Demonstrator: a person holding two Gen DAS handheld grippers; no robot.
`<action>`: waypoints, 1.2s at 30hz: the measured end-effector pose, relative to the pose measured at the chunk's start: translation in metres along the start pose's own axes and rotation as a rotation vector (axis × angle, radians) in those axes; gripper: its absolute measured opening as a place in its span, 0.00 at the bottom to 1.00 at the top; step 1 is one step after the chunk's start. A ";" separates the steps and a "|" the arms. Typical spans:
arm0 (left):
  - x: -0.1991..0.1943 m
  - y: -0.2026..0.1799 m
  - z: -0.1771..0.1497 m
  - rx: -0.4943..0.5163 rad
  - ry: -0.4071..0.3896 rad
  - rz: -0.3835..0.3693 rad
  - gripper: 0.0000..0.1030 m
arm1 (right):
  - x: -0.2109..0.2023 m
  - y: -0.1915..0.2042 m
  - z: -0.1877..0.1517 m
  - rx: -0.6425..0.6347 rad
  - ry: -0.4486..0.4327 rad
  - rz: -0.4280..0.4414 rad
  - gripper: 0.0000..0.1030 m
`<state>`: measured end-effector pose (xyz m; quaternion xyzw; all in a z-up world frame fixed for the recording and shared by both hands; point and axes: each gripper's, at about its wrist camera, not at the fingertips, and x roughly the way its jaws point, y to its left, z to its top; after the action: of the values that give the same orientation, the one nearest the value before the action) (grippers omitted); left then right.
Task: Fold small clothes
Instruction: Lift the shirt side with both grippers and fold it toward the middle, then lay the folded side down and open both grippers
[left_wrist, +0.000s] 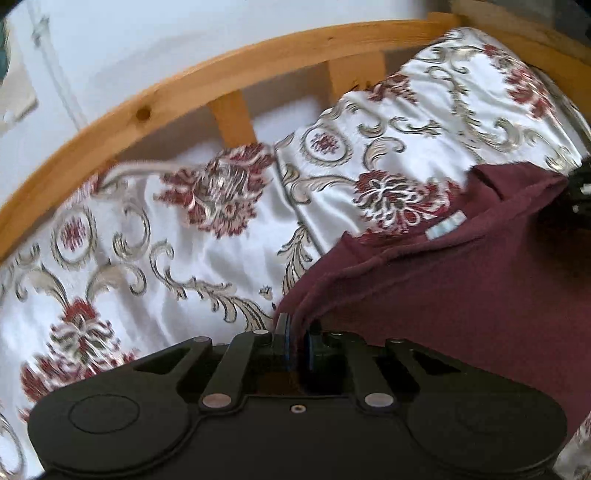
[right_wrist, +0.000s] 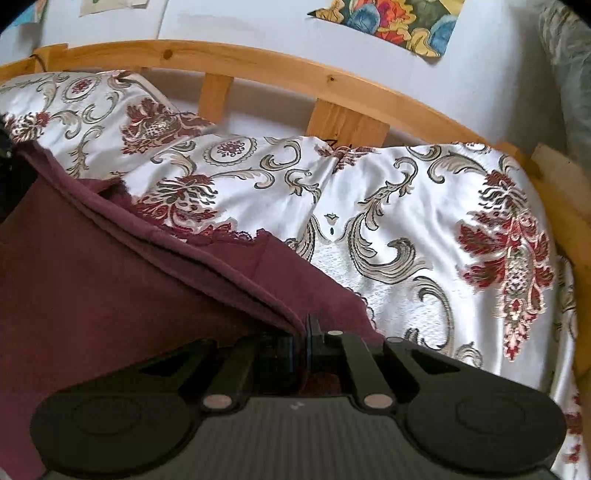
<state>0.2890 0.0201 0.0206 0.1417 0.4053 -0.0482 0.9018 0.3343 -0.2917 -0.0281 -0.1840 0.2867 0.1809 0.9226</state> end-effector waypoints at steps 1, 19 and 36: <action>0.004 0.002 0.000 -0.018 0.011 -0.006 0.14 | 0.003 0.000 0.001 0.006 0.001 0.003 0.08; -0.022 0.063 -0.002 -0.283 -0.040 -0.058 0.81 | 0.021 -0.011 0.011 0.132 0.020 0.032 0.10; -0.056 0.065 -0.057 -0.425 -0.047 -0.025 0.99 | 0.014 -0.043 0.014 0.223 0.023 0.038 0.72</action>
<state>0.2238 0.0970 0.0405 -0.0578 0.3870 0.0241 0.9200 0.3703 -0.3193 -0.0150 -0.0770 0.3192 0.1633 0.9303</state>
